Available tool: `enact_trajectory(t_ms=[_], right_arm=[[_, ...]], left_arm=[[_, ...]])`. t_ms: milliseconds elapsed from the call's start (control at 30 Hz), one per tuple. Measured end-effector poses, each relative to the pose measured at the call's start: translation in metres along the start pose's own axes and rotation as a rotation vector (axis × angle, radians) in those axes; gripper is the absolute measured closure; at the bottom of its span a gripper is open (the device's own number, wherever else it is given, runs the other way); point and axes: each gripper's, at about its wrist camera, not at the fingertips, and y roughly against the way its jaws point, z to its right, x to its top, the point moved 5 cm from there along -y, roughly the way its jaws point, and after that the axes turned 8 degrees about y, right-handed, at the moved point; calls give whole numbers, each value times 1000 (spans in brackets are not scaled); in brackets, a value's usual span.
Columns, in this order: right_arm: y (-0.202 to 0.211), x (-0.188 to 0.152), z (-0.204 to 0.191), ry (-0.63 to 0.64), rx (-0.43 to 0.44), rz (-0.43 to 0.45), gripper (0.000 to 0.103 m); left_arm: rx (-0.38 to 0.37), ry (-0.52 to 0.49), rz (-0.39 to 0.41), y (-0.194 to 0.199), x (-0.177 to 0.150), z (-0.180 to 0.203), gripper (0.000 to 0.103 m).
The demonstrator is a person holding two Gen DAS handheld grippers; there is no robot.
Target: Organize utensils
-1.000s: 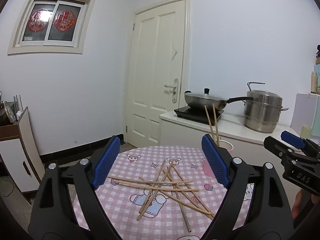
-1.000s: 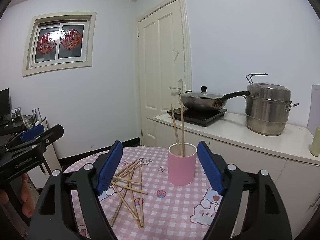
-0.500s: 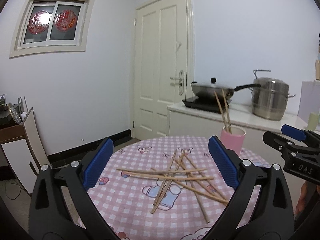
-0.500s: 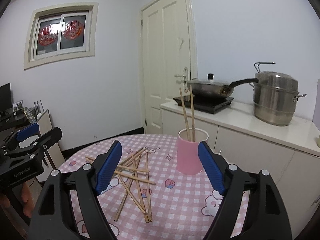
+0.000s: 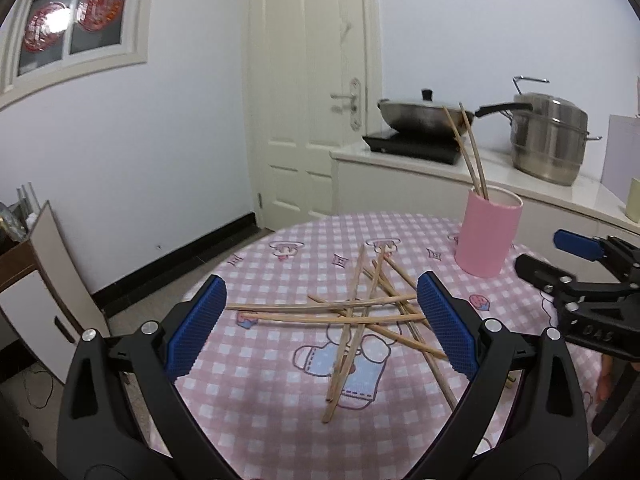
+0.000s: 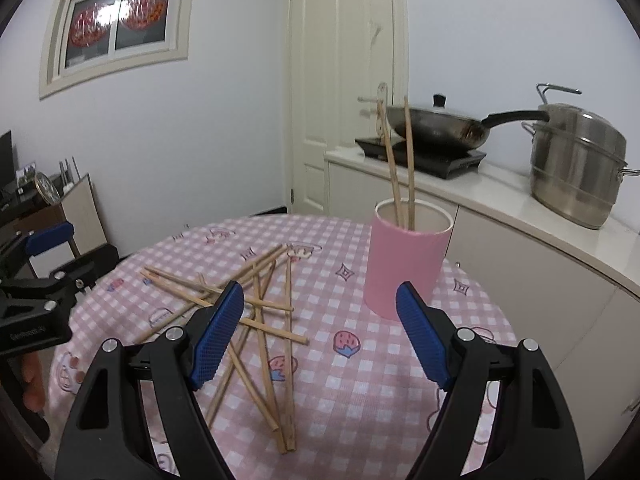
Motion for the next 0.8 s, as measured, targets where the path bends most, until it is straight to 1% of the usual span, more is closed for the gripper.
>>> enact_trajectory(t_ms=[100,167,400,467,533,600,667,700,767,800], right_arm=[[-18,0,-2,31,-2,-28,28],[-31,0,-2,52,-2,-52,28],[-61,-1,4,98,-6,-97,28],[-66,0,7,102,0,-105,28],[-72,0,9,108,12,-114,31],[-76,0,10,107,31,-123,33],[-81,1,10,104,59,-134,37],[-84,1,10,103,67,-140,39],[-87,0,11,102,71,-144,39],[-88,0,12,101,71,-146,39]], left_arm=[[-27,-12,-43,-18,1,7,9],[-42,-30,-86,-34,3,13,9],[-53,-76,-195,-86,8,31,10],[-61,-92,-226,-99,8,38,17],[-71,-106,-265,-115,7,46,20],[-64,-111,-302,-129,6,49,29],[-68,-104,-337,-140,5,51,40],[-72,-99,-354,-145,4,51,43],[-84,-89,-387,-155,1,53,52],[-88,-88,-399,-159,-1,53,53]])
